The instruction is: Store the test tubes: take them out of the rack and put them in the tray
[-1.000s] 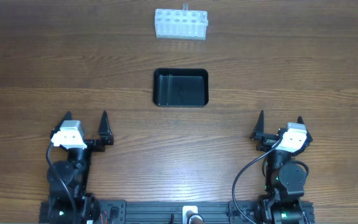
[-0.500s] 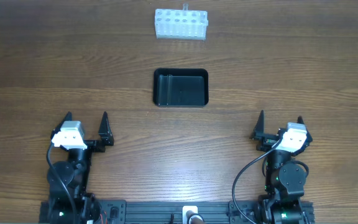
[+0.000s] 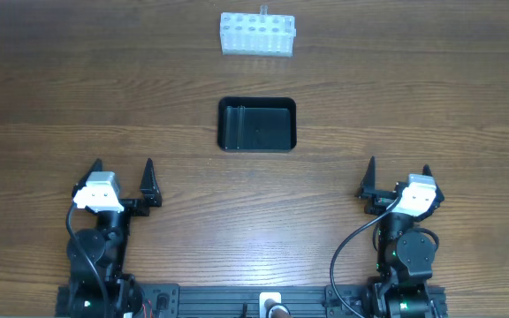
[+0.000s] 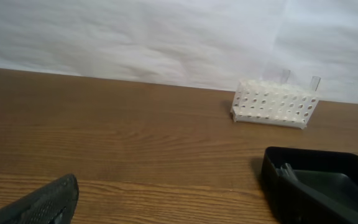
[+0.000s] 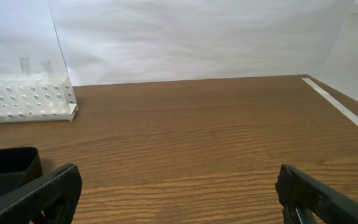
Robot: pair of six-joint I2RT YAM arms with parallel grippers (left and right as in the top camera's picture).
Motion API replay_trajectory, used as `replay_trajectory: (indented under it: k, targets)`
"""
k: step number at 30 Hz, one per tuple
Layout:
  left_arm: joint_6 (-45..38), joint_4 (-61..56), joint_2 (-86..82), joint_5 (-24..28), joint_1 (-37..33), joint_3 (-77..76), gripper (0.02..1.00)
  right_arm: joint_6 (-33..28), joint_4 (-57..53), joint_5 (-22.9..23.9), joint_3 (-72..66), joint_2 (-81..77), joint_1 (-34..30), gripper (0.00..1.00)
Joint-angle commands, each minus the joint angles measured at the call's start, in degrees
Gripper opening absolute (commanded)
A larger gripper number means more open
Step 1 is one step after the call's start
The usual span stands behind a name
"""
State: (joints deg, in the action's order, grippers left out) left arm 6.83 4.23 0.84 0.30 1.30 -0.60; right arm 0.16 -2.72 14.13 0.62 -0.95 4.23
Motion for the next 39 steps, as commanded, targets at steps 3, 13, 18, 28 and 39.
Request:
replay_trajectory:
  k: [3,13,18,28,39]
  targets:
    - [-0.79,0.15,-0.46,0.98,-0.35,0.26,0.998,-0.04,-0.07,0.96,-0.31,0.2,0.02,0.993]
    - [-0.79,0.15,-0.46,0.98,-0.35,0.26,1.0,0.17,1.77,-1.25,-0.31,-1.05,-0.07,0.993]
    - [-0.79,0.15,-0.46,0.98,-0.35,0.26,1.0,0.2,7.93,-1.86,0.87,-7.23,-0.04,0.991]
    - [-0.79,0.15,-0.46,0.98,-0.35,0.26,1.0,0.22,12.39,-4.24,19.63,-37.51,3.52,0.991]
    - [-0.79,0.13,-0.46,0.98,-0.35,0.26,0.998,5.86,10.32,-4.17,49.83,-79.32,18.21,0.991]
